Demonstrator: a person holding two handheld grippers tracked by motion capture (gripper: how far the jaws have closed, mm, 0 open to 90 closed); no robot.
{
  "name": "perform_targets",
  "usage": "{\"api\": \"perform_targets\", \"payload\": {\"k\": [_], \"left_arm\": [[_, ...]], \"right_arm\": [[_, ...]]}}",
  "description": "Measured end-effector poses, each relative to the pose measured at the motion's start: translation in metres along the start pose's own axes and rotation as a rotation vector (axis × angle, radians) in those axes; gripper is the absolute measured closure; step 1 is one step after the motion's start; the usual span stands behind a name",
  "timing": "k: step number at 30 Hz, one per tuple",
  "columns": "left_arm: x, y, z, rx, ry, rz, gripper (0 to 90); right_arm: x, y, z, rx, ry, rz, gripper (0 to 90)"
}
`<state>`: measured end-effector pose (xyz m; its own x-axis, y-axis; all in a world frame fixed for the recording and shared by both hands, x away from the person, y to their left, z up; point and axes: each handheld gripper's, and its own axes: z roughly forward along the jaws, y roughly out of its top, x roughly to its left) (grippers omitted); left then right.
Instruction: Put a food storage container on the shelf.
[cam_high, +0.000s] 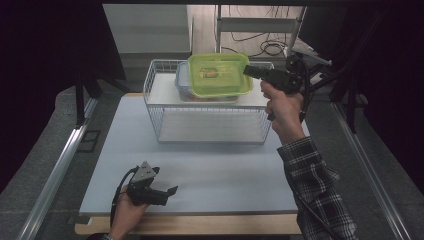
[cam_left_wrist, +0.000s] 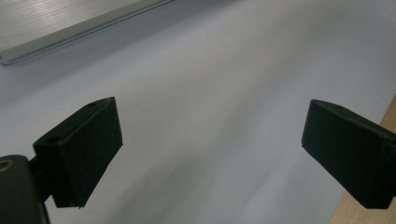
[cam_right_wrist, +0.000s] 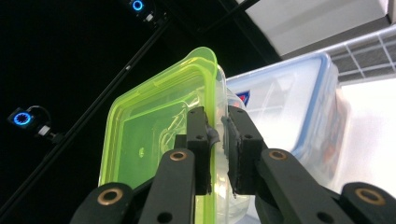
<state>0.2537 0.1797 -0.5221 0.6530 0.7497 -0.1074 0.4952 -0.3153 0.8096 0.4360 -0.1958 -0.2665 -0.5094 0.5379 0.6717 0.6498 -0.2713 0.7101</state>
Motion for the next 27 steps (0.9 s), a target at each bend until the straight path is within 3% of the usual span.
{"api": "perform_targets", "payload": {"k": [15, 27], "left_arm": [[0.000, 0.000, 0.000, 0.000, -0.005, 0.006, 5.1], [-0.001, 0.000, 0.001, 0.006, -0.007, 0.012, 5.1]], "right_arm": [[0.008, 0.013, 0.039, -0.023, -0.117, -0.049, 80.0], [0.005, 0.013, 0.050, -0.030, -0.160, -0.065, 78.9]]}}
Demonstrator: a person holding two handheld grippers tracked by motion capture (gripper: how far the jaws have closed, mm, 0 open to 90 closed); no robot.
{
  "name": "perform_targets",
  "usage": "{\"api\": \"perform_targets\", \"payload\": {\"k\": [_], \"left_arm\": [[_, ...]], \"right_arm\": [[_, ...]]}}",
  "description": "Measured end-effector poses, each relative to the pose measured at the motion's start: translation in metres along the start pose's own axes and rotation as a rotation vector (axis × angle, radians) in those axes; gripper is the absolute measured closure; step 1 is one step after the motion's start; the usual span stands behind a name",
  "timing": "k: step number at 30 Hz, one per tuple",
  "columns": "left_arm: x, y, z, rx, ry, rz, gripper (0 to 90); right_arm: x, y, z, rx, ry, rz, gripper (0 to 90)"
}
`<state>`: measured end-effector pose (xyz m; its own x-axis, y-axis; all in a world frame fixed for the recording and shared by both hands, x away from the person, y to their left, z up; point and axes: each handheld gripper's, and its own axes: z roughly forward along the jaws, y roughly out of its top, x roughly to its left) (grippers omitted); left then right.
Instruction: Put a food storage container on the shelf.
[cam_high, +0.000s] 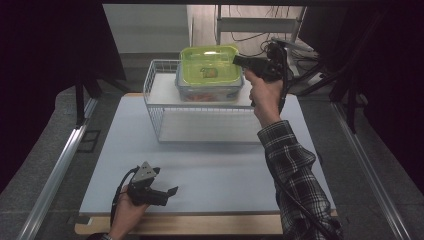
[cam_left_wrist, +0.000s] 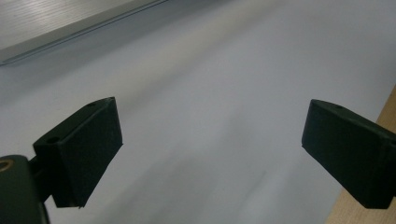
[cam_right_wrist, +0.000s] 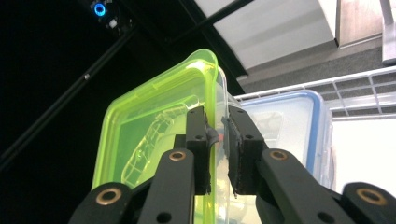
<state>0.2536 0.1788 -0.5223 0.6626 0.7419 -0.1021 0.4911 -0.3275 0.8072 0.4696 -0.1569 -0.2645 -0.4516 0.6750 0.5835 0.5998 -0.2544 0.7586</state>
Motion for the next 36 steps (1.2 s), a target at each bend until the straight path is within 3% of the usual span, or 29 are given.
{"api": "perform_targets", "payload": {"k": [7, 16, 21, 22, 23, 26, 32, 36], "left_arm": [[0.000, 0.000, 0.000, 0.003, -0.002, 0.002, 5.1], [-0.001, 0.000, 0.001, 0.006, -0.003, 0.006, 5.1], [0.000, 0.000, 0.001, 0.006, -0.004, 0.005, 5.1], [-0.001, 0.000, 0.001, 0.007, -0.005, 0.006, 5.1], [-0.001, 0.000, 0.001, 0.008, -0.004, 0.007, 5.1], [-0.001, 0.000, 0.002, 0.010, -0.005, 0.007, 5.1], [-0.001, 0.000, 0.001, 0.008, -0.005, 0.006, 5.1], [0.000, 0.000, 0.001, 0.006, -0.006, 0.004, 5.1]], "right_arm": [[0.004, -0.001, 0.004, -0.003, -0.070, -0.061, 75.2], [0.002, -0.002, 0.011, 0.003, -0.114, -0.097, 68.5], [0.000, -0.002, 0.014, 0.004, -0.111, -0.102, 67.8], [0.000, -0.001, 0.014, 0.004, -0.121, -0.107, 62.1], [0.001, -0.001, 0.015, 0.009, -0.152, -0.157, 61.6], [0.005, 0.000, 0.015, 0.010, -0.174, -0.192, 62.8], [0.001, 0.000, 0.013, 0.006, -0.157, -0.177, 58.3], [-0.001, 0.000, 0.011, 0.000, -0.149, -0.197, 53.5]]}}
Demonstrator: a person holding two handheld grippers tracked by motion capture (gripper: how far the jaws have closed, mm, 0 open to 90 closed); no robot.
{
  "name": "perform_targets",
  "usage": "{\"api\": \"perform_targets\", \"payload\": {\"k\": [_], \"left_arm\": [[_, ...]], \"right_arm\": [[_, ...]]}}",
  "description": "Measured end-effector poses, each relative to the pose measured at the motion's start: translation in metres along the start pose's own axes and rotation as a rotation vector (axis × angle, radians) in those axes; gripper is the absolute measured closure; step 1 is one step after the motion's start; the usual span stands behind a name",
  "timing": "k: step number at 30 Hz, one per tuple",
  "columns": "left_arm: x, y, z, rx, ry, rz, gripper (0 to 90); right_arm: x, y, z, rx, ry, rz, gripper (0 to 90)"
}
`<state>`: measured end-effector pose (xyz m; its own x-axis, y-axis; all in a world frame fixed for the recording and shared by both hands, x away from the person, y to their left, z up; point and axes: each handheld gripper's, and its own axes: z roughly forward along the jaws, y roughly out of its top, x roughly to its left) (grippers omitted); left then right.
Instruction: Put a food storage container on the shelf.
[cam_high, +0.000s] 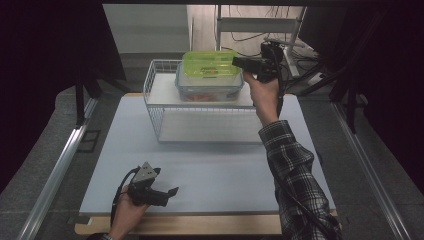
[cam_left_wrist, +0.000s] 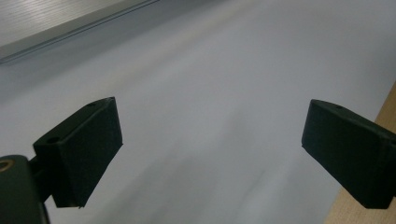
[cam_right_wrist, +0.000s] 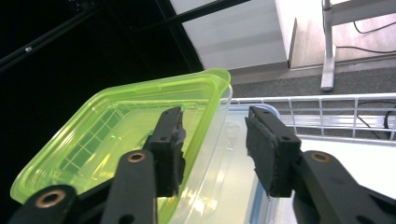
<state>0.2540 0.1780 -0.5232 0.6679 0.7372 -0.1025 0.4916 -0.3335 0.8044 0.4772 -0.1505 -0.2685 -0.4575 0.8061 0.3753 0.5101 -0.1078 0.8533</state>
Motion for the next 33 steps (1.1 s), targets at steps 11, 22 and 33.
{"api": "perform_targets", "payload": {"k": [11, 22, 33], "left_arm": [[0.000, 0.000, 0.000, 0.003, 0.003, 0.002, 5.1], [-0.001, 0.000, 0.000, 0.006, 0.003, 0.004, 5.0], [-0.002, 0.000, 0.001, 0.010, 0.001, 0.007, 5.0]], "right_arm": [[0.002, -0.001, -0.004, 0.009, 0.013, -0.039, 45.7], [0.002, -0.003, -0.011, 0.015, 0.039, -0.072, 34.3], [0.006, -0.010, -0.023, 0.028, 0.057, -0.163, 26.3]]}}
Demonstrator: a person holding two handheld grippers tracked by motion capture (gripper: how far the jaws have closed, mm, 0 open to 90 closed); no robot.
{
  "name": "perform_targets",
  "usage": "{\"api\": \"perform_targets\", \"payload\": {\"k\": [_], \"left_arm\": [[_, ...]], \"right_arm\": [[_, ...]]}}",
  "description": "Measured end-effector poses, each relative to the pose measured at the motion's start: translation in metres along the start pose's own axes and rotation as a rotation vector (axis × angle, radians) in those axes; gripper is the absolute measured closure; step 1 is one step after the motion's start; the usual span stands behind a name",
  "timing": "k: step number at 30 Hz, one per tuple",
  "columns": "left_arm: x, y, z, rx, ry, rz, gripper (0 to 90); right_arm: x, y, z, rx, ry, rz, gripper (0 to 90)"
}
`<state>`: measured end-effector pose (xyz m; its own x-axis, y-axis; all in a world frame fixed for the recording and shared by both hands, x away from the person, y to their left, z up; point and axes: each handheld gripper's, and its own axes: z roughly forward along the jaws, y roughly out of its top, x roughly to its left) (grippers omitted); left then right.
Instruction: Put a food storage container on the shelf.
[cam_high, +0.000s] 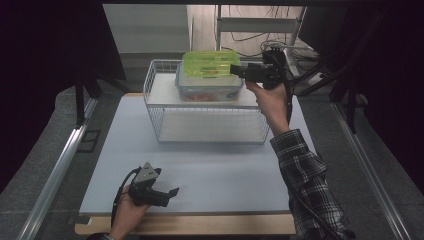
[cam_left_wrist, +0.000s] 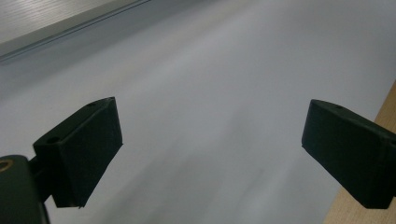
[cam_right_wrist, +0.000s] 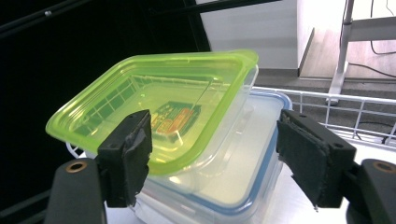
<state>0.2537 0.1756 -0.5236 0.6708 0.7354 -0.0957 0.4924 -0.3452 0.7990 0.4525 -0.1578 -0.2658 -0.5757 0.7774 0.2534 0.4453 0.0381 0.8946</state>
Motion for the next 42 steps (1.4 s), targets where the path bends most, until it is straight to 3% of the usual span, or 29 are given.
{"api": "perform_targets", "payload": {"k": [11, 22, 42], "left_arm": [[0.000, 0.000, 0.001, 0.002, 0.001, 0.001, 5.1], [0.000, 0.000, 0.000, -0.001, -0.001, -0.004, 5.0], [0.000, 0.000, 0.000, -0.011, -0.013, -0.011, 4.8]], "right_arm": [[0.000, -0.008, -0.014, -0.001, 0.069, -0.009, 19.3], [-0.001, -0.023, -0.026, 0.010, 0.073, -0.060, 15.4], [0.007, -0.077, -0.037, 0.074, 0.104, -0.197, 7.0]]}}
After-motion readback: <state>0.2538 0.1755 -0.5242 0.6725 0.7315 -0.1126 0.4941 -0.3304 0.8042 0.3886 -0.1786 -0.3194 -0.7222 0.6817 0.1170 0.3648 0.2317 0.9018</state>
